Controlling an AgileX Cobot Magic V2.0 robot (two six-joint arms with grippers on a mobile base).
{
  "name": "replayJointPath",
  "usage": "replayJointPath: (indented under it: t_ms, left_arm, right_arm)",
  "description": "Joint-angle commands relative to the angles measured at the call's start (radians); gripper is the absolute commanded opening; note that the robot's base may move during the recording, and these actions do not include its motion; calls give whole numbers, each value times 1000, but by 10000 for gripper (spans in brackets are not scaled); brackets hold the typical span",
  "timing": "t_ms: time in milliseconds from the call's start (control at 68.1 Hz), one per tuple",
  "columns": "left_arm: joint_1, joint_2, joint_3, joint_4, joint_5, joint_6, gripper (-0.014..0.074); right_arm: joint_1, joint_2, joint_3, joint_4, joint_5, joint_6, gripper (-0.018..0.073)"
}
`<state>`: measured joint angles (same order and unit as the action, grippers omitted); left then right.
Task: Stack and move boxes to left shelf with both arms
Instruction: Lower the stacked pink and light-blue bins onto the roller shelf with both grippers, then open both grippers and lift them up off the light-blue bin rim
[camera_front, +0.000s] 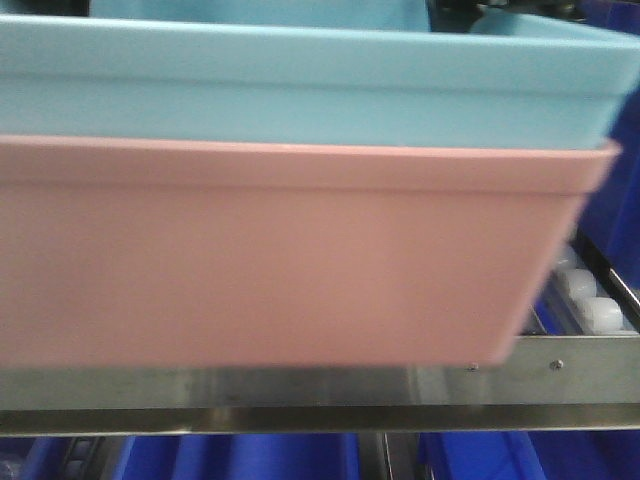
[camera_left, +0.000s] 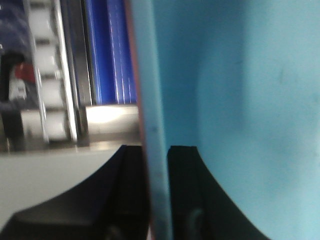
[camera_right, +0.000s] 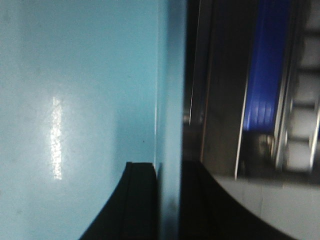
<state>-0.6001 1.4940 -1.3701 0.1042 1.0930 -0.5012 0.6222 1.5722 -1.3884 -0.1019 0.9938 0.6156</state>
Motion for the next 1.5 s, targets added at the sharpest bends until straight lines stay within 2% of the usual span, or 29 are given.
replayJointPath:
  t_ms: [0,220,382,807,895,939,983,1072,1145,1248,1483]
  left_arm:
    - [35,6,-99,-30,-159,66,-12]
    - [95,109,-170,-44,-279,88,-12]
    - [113,163,-172,-33,-350,88,-12]
    - [116,239,-172,-40,-363,88,-12]
    - [116,239,-172,-42,-366,88,-5]
    - [116,239,-172,-42,-370,88,19]
    - [116,239,-172,-44,-372,88,64]
    - [116,239,-172,-43,-372,88,210]
    - [116,239,-172,-43,-374,88,335]
    - [116,239,-172,-43,-366,88,435]
    - [116,235,-282,-22,-237,88,439]
  right_arm:
    - [-22,5,-86,-1,-125,-43,53]
    - [-74,109,-184,-6,-179,-48,53]
    - [-94,154,-200,-15,-226,-69,53]
    - [-96,199,-200,-17,-276,-69,54]
    - [-96,199,-200,-17,-276,-69,106]
    - [-96,199,-200,-17,-276,-69,150]
    - [-96,199,-200,-17,-276,-69,233]
    - [-96,199,-200,-17,-278,-69,386]
    - [-96,199,-200,-17,-278,-69,460]
    - [-96,195,-200,-17,-279,-69,466]
    - [-96,150,-235,-17,-270,-69,466]
